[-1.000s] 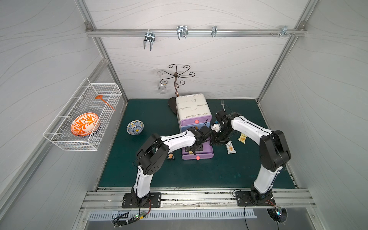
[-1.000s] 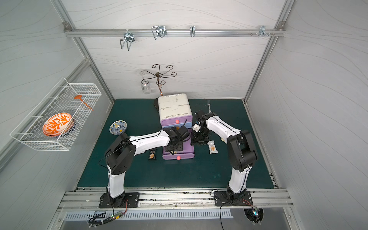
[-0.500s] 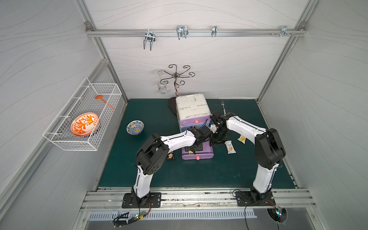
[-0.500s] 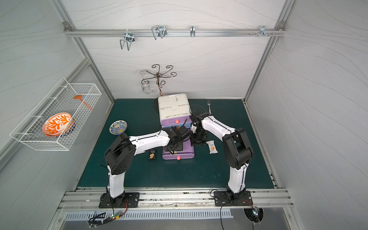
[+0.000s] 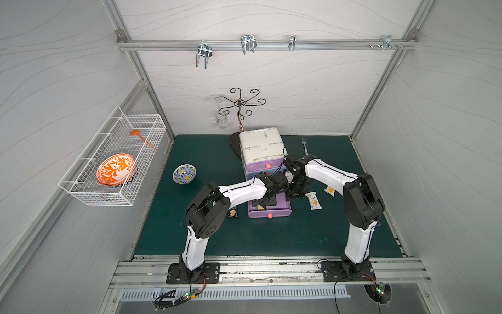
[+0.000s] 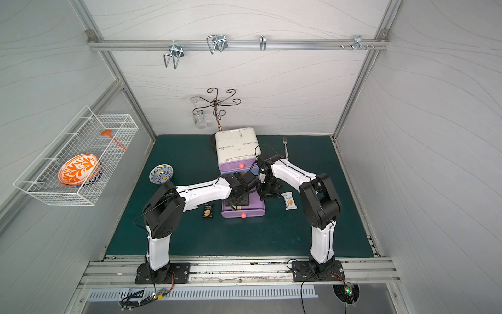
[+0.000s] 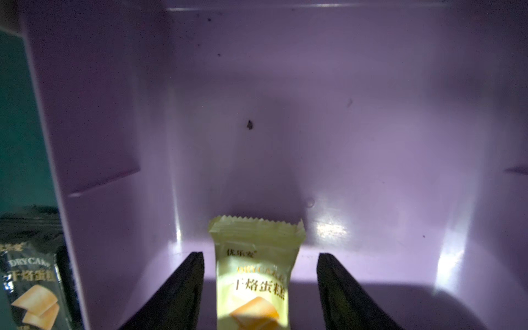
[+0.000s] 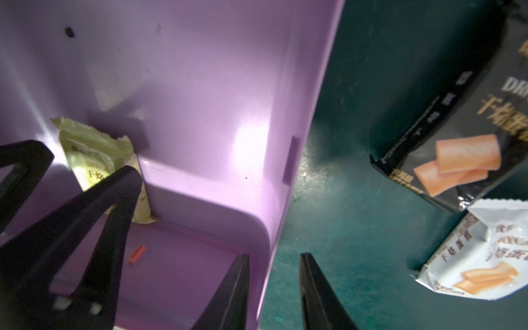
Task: Take the cookies out of the drawer
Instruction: Pick up the cookie from the drawer.
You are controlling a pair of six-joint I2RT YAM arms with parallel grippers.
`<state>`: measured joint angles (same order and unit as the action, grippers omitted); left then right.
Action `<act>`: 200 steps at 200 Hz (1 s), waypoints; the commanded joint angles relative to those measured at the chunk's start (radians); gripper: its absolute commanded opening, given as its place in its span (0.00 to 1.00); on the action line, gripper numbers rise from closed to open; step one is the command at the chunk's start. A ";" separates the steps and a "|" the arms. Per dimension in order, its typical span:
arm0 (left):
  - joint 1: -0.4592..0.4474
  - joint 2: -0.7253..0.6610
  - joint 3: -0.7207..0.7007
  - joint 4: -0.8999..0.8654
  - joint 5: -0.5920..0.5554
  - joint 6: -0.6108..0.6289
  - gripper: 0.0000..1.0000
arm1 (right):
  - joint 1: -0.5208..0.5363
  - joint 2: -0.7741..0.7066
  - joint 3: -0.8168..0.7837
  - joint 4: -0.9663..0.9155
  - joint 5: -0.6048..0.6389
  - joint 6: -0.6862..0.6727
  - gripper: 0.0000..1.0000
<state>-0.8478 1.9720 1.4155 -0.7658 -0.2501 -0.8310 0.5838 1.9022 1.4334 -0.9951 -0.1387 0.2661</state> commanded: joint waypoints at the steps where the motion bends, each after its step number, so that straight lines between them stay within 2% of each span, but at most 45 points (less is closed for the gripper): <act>1: 0.008 0.010 0.022 0.013 -0.004 0.014 0.68 | 0.004 0.015 -0.002 0.046 0.007 0.020 0.31; 63: 0.010 0.012 0.021 0.014 -0.004 0.017 0.68 | 0.004 0.037 -0.003 0.074 0.023 0.028 0.23; 116: 0.011 0.013 0.023 0.014 -0.005 0.018 0.68 | 0.004 0.040 0.002 0.107 0.040 0.027 0.11; 200: 0.012 0.009 0.019 0.011 -0.009 0.016 0.68 | 0.004 0.011 0.030 0.166 0.060 -0.017 0.04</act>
<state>-0.8440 1.9720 1.4155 -0.7586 -0.2504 -0.8219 0.5823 1.9289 1.4334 -0.9295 -0.0731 0.2939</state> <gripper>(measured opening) 0.682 0.069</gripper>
